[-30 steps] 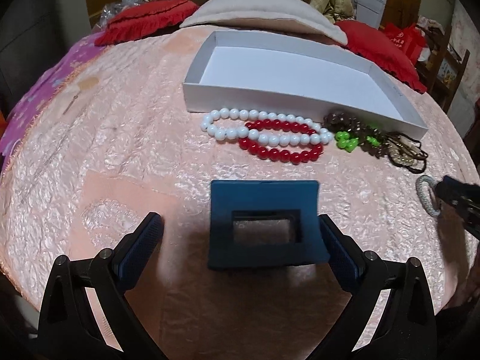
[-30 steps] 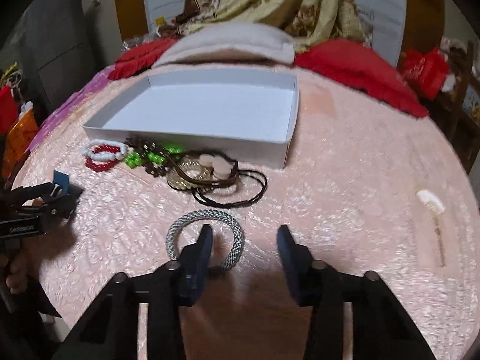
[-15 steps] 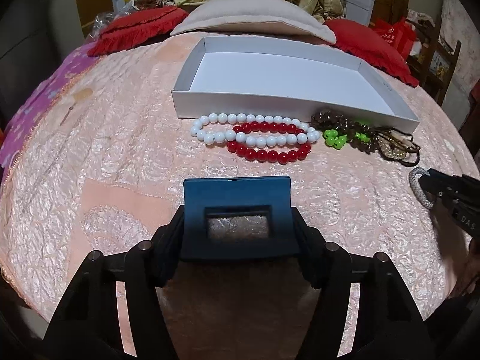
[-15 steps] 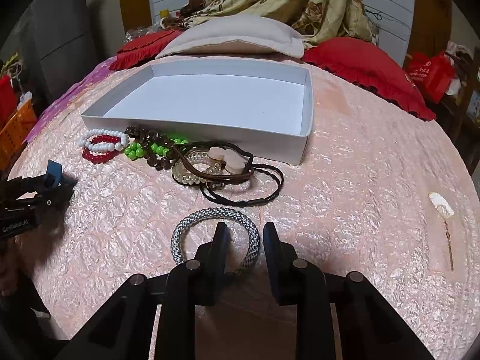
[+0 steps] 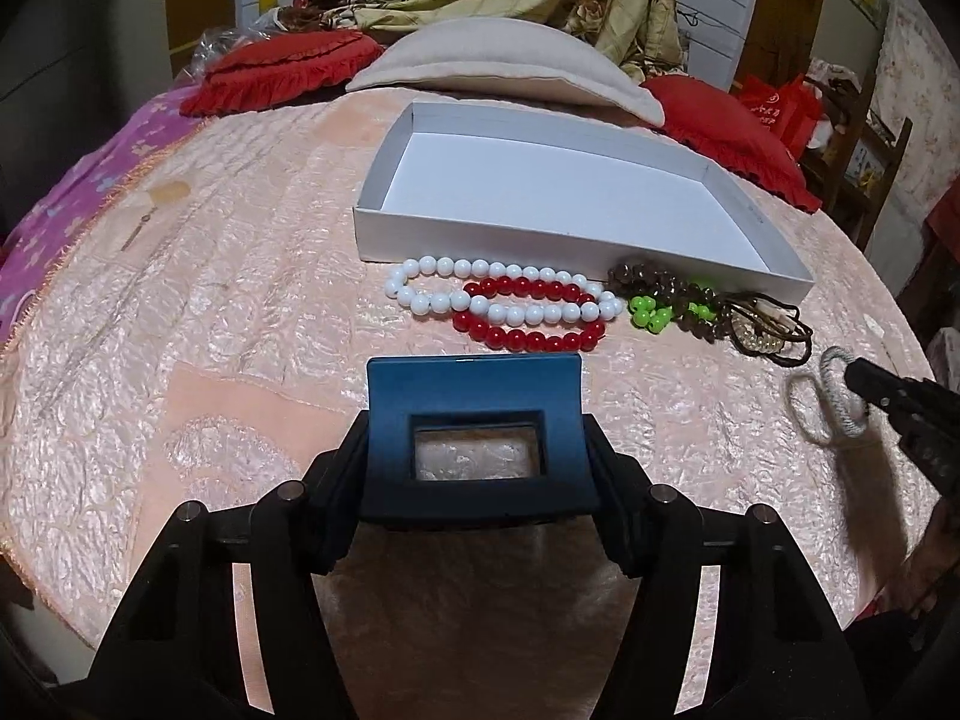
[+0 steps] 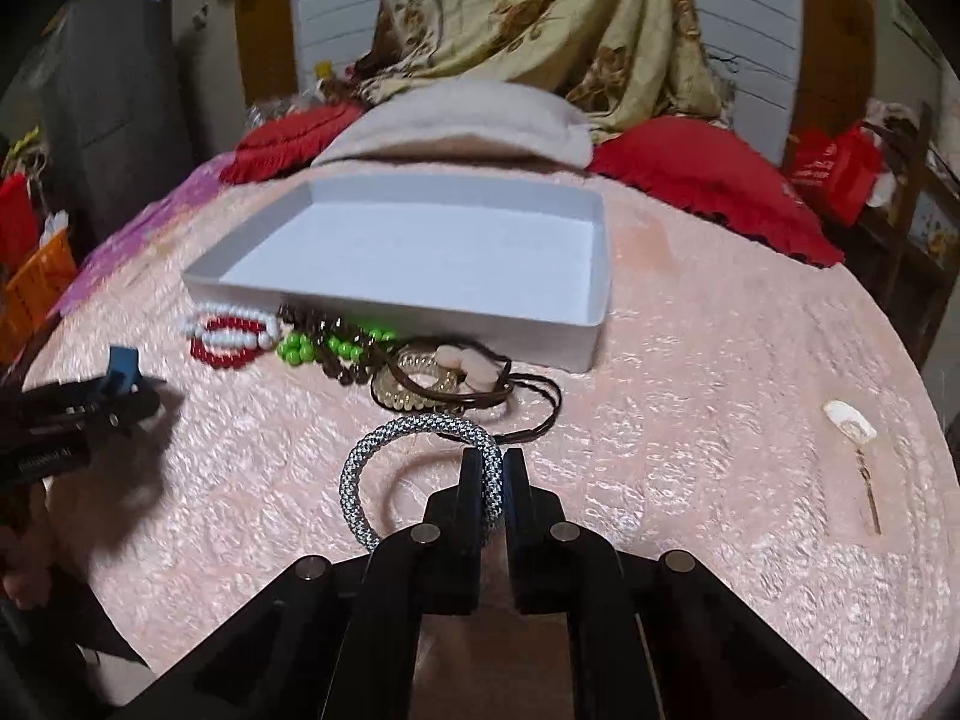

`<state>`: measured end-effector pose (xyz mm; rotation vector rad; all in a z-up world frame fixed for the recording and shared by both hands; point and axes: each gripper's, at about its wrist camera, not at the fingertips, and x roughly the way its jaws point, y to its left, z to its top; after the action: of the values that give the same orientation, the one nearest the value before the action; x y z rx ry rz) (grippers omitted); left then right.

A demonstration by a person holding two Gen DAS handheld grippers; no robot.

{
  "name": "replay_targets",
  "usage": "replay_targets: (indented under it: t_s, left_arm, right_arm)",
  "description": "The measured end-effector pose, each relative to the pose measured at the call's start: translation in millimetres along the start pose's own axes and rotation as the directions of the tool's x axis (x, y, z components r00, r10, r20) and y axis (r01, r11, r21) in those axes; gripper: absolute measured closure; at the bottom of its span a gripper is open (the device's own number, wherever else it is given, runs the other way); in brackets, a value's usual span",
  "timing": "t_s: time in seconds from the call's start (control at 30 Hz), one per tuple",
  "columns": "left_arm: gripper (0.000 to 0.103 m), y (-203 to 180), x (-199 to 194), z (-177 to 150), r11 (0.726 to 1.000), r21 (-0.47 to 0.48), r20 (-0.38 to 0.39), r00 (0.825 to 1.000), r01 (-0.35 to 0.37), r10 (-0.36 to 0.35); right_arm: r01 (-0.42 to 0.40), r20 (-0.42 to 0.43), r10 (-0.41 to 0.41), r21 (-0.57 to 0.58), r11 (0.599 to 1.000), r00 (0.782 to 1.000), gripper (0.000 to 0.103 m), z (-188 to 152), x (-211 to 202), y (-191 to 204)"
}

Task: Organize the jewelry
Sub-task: 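Carry the blue clip and grey bangle into the white tray with both tools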

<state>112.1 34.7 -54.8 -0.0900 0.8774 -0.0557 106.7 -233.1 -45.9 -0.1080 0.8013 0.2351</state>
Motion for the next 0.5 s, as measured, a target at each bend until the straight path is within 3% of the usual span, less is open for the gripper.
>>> replay_targets:
  t_s: [0.23,0.5]
  left_arm:
    - [0.039,1,-9,-3,1.0,-0.005,0.02,1.0,-0.009,0.009]
    - [0.039,1,-16,-1,1.0,-0.025,0.044,0.999,-0.005,0.006]
  right_arm:
    - [0.059,0.02,-0.061,0.086,0.995,0.998,0.097,6,-8,10]
    - [0.103,0.035,-0.108,0.105,0.989,0.994,0.097,10,-13,10]
